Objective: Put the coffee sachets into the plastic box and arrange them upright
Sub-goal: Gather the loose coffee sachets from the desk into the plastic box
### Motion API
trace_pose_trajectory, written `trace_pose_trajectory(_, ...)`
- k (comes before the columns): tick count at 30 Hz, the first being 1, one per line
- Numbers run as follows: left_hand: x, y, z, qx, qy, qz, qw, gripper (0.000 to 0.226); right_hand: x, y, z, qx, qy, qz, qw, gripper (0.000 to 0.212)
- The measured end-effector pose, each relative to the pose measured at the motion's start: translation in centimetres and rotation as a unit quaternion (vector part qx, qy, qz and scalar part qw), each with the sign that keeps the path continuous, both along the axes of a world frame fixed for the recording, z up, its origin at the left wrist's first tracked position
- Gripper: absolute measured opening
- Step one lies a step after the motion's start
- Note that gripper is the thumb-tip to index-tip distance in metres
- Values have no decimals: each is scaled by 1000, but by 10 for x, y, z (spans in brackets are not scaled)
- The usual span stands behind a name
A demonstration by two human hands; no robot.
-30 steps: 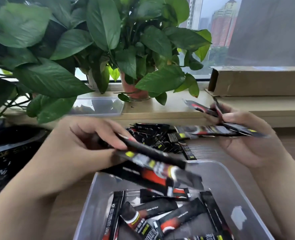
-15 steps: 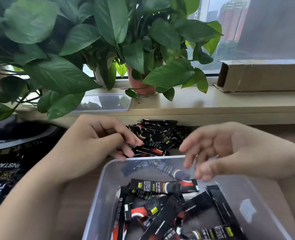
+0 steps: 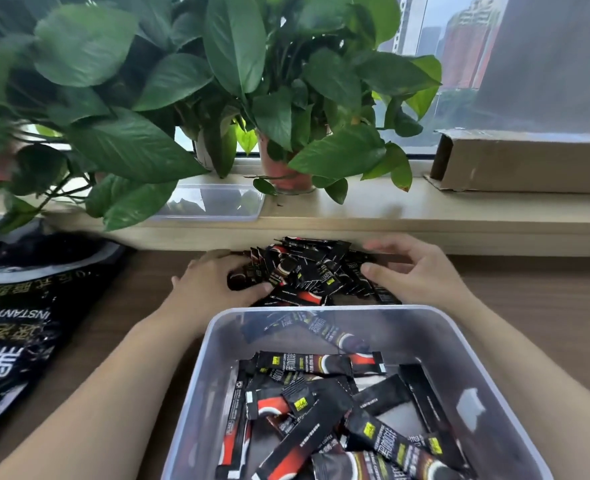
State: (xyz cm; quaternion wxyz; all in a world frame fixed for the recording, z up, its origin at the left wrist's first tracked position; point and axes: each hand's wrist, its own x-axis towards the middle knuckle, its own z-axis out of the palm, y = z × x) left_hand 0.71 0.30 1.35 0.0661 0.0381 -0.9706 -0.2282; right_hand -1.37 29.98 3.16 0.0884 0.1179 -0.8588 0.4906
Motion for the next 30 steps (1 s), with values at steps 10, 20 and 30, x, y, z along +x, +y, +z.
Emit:
trace_pose_trajectory(10,-13,12,-8,94,133,-32,986,35,-41,-39,-6,195,42,63,978,75)
trace_pose_trajectory(20,-11,12,-1,196,185,3,963,32,-57,-35,-15,232,8,59,971,57)
trace_pose_trajectory(30,5,7,24,215,220,4,951,31,-42,-27,0,218,130,56,966,14)
